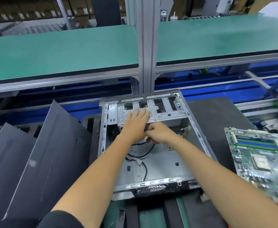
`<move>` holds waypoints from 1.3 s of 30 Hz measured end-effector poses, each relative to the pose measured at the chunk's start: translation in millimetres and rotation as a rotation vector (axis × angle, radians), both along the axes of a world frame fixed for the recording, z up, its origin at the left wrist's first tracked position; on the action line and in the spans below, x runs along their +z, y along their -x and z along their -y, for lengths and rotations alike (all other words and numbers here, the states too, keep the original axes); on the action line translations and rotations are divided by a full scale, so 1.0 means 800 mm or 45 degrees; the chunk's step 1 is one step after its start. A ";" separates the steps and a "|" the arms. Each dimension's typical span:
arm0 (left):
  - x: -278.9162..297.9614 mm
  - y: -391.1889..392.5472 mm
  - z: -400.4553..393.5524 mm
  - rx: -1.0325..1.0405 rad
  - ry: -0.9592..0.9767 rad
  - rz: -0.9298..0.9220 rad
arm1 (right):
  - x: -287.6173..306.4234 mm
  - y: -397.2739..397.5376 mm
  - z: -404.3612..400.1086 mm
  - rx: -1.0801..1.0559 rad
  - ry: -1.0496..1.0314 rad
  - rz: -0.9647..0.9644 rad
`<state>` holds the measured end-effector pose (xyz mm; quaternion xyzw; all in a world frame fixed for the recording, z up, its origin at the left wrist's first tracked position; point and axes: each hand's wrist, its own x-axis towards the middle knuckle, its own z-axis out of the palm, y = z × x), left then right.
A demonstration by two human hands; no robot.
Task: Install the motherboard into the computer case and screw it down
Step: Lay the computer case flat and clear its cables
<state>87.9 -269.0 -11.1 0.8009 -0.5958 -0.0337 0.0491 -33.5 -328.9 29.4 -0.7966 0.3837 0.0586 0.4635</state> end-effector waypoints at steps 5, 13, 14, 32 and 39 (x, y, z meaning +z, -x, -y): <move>0.005 0.006 -0.052 0.013 0.297 0.039 | -0.005 0.043 -0.007 0.568 0.396 -0.271; -0.015 0.048 -0.091 -0.160 -0.502 -0.236 | 0.014 0.088 0.013 0.182 0.574 0.080; -0.021 0.055 -0.091 -0.215 -0.653 -0.278 | 0.012 0.092 0.014 0.178 0.564 0.074; -0.040 0.031 -0.127 0.133 -1.186 -0.237 | -0.026 0.098 0.007 0.479 0.547 -0.140; -0.024 -0.014 -0.158 0.218 -1.109 -0.495 | -0.026 0.058 -0.053 0.774 0.981 -0.200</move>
